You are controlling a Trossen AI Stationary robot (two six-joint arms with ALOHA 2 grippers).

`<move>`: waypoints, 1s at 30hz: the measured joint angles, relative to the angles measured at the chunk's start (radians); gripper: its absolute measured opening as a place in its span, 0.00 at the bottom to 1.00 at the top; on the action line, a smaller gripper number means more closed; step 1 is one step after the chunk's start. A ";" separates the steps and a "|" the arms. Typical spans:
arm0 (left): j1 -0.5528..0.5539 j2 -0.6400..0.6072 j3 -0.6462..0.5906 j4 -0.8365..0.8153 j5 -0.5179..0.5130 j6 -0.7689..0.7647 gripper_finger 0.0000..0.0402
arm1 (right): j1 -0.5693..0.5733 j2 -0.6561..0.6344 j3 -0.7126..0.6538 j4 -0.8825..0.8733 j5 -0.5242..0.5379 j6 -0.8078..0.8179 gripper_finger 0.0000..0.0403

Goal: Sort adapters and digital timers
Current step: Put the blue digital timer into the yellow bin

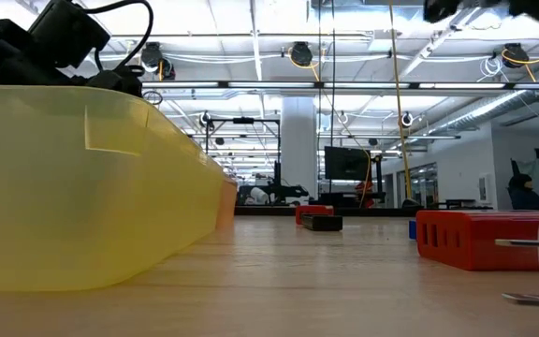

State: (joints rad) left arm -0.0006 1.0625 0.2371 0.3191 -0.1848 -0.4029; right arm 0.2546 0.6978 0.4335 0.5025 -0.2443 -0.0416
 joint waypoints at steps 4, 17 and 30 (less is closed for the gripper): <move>0.000 0.000 0.000 0.000 0.000 -0.023 0.15 | 0.159 0.054 0.000 0.077 -0.031 0.032 0.57; 0.000 0.000 0.000 0.000 0.000 -0.052 0.21 | 0.345 0.438 0.000 -0.201 0.612 0.142 0.57; 0.000 0.000 0.000 0.000 -0.011 -0.104 0.33 | 0.282 0.714 0.000 -0.235 0.592 0.351 0.65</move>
State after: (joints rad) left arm -0.0010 1.0626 0.2371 0.3187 -0.1960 -0.5072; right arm 0.5364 1.4122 0.4335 0.2680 0.3481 0.3093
